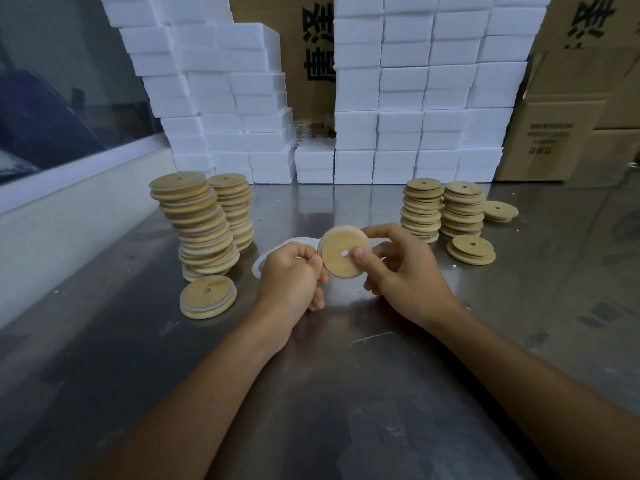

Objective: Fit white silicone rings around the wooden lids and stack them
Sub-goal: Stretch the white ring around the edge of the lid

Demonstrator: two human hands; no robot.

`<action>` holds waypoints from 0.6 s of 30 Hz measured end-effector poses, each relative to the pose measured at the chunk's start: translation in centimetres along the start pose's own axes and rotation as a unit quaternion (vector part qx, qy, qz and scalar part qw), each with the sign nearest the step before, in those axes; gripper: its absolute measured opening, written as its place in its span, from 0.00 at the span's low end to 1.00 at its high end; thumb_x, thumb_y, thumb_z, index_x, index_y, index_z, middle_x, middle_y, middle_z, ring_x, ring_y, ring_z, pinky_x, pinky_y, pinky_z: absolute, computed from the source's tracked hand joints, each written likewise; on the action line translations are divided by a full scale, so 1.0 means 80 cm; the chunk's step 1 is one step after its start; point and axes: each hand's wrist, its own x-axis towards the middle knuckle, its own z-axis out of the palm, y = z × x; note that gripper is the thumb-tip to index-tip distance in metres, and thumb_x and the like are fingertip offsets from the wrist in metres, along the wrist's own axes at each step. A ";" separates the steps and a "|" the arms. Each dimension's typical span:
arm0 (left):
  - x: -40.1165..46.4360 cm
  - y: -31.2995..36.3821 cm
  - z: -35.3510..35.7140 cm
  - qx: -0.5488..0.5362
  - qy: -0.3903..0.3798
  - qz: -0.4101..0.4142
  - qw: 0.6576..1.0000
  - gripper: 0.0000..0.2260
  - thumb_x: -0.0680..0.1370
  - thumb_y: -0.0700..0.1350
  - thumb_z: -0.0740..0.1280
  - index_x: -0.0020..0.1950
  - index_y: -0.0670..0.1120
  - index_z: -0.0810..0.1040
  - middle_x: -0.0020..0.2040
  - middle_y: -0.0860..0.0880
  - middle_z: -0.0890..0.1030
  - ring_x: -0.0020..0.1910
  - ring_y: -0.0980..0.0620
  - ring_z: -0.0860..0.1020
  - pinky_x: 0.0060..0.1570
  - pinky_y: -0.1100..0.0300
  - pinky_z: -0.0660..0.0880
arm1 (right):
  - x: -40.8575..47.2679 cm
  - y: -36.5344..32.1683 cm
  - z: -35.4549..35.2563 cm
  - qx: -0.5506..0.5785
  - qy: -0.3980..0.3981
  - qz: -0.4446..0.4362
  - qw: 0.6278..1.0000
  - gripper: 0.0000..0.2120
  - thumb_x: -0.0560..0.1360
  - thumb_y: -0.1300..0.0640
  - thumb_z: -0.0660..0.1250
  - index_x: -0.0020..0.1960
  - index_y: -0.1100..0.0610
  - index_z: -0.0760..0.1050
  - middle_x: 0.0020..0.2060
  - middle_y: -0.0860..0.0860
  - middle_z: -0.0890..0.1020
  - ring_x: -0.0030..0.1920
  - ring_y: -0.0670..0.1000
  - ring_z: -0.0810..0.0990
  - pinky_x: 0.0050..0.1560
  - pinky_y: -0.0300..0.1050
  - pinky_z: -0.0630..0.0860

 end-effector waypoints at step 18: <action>-0.015 -0.018 0.026 0.438 -0.025 0.279 0.854 0.07 0.78 0.46 0.62 0.53 0.49 0.76 0.47 0.50 0.80 0.48 0.48 0.78 0.42 0.55 0.73 | -0.003 -0.075 0.035 0.144 0.039 0.057 0.987 0.08 0.75 0.59 0.73 0.52 0.60 0.80 0.30 0.53 0.83 0.28 0.46 0.80 0.32 0.39 0.77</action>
